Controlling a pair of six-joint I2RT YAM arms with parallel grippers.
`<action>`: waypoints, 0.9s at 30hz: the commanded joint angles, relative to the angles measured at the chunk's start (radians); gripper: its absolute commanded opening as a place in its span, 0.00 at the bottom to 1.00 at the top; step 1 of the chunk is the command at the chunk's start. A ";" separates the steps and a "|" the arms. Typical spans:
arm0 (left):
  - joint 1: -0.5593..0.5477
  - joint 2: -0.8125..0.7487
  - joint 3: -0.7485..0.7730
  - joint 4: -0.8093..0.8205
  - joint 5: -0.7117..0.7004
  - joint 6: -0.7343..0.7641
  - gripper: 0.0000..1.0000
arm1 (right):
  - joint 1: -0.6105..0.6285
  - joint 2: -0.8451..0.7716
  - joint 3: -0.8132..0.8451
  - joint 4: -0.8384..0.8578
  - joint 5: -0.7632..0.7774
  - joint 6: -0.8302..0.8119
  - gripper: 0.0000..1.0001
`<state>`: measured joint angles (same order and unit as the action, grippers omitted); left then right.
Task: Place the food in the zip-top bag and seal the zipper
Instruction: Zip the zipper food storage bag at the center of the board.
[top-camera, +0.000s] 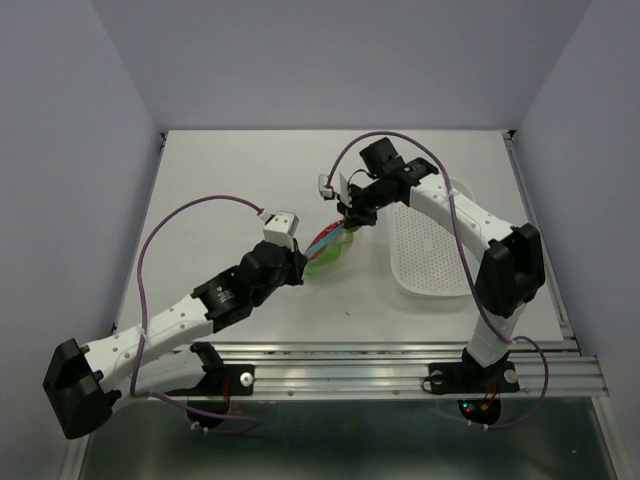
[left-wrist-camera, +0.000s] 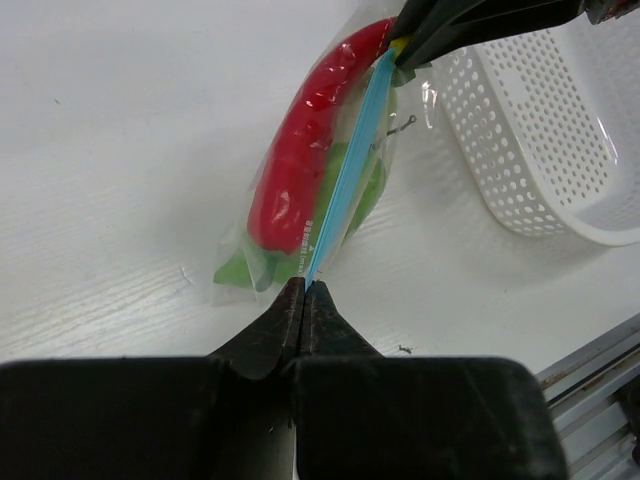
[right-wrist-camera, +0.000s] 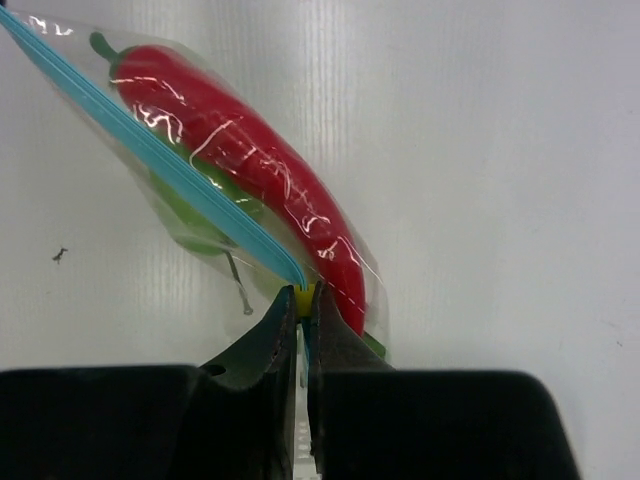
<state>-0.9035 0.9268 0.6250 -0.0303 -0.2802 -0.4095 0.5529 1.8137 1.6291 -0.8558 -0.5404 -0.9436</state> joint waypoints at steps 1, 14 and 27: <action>-0.006 -0.069 0.035 -0.100 -0.073 -0.022 0.00 | -0.094 0.007 0.037 0.109 0.299 -0.006 0.01; -0.006 -0.068 0.045 -0.131 -0.097 -0.044 0.00 | -0.188 0.009 -0.021 0.268 0.467 0.005 0.01; -0.006 -0.080 0.050 -0.154 -0.116 -0.061 0.00 | -0.240 0.026 -0.035 0.386 0.575 -0.004 0.01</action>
<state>-0.9035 0.8982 0.6418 -0.0448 -0.3309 -0.4797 0.4583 1.8145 1.6012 -0.6746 -0.3862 -0.8902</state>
